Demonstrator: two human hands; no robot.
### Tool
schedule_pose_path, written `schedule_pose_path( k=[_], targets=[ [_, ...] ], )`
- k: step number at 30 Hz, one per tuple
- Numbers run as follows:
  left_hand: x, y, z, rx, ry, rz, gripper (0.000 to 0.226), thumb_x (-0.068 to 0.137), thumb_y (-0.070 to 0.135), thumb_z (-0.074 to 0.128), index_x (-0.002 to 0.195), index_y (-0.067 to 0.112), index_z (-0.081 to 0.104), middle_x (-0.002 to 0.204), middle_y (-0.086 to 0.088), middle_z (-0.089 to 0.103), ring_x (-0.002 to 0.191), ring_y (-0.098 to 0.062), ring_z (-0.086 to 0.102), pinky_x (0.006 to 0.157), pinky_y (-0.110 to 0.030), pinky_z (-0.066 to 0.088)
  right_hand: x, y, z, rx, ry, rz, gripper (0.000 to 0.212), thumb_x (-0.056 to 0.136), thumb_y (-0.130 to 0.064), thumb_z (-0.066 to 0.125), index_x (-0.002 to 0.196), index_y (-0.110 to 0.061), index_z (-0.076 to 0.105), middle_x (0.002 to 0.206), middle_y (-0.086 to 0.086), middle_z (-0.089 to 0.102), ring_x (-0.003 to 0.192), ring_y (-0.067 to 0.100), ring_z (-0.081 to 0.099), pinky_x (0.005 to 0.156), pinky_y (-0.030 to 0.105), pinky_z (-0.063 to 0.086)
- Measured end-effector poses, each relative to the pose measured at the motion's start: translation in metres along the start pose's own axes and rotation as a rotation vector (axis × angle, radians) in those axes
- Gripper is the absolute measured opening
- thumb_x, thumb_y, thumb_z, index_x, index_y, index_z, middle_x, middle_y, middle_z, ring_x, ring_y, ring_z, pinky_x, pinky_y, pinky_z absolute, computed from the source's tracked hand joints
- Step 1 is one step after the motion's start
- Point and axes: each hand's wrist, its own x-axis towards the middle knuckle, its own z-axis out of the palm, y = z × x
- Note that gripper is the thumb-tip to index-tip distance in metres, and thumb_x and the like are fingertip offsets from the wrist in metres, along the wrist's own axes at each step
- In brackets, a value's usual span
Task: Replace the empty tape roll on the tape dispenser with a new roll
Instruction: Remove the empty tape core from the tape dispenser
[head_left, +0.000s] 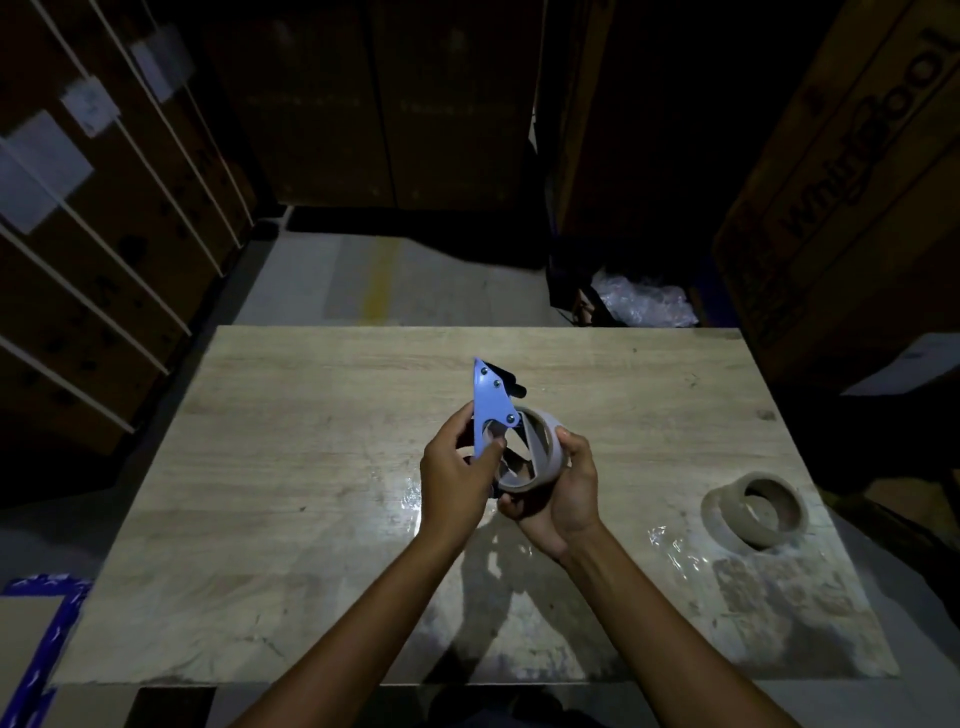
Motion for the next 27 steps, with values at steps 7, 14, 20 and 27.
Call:
schedule_pose_path(
  k=[7,14,20,27],
  targets=[
    [0.012,0.006,-0.011,-0.118,-0.039,-0.203,0.03,0.103,0.018,0.046,0.109,0.027,0.074,0.1,0.005,0.076,0.094,-0.016,0.071,0.08,-0.036,0.057,0.0,-0.001,0.011,-0.253,0.158,-0.044,0.068,0.048,-0.054,0.068,0.103,-0.014,0.069,0.089,0.01,0.072,0.072,0.022,0.067,0.058,0.029,0.051],
    [0.026,0.01,-0.021,-0.237,-0.157,-0.321,0.029,0.103,0.028,0.047,0.108,0.013,0.071,0.102,-0.009,0.075,0.09,-0.021,0.071,0.073,-0.031,0.057,-0.002,0.001,0.025,-0.833,0.149,-0.469,0.059,0.073,-0.044,0.071,0.129,-0.031,0.059,0.118,-0.01,0.066,0.104,0.01,0.065,0.075,0.036,0.062],
    [0.032,0.007,-0.029,-0.184,-0.281,-0.289,0.023,0.097,0.03,0.061,0.103,0.011,0.072,0.082,0.001,0.075,0.074,-0.012,0.071,0.062,-0.023,0.054,-0.006,0.009,0.033,-1.325,0.429,-0.684,0.089,0.061,-0.057,0.076,0.137,-0.034,0.037,0.13,-0.014,0.057,0.111,0.007,0.058,0.084,0.03,0.054],
    [0.046,-0.01,-0.032,-0.389,-0.395,-0.413,0.036,0.093,0.015,0.066,0.129,0.009,0.064,0.119,-0.019,0.071,0.103,-0.041,0.071,0.082,-0.04,0.059,-0.001,0.017,0.03,-1.706,0.579,-0.909,0.092,0.064,-0.049,0.074,0.143,-0.018,0.04,0.132,-0.005,0.057,0.108,0.02,0.051,0.057,0.029,0.049]
  ],
)
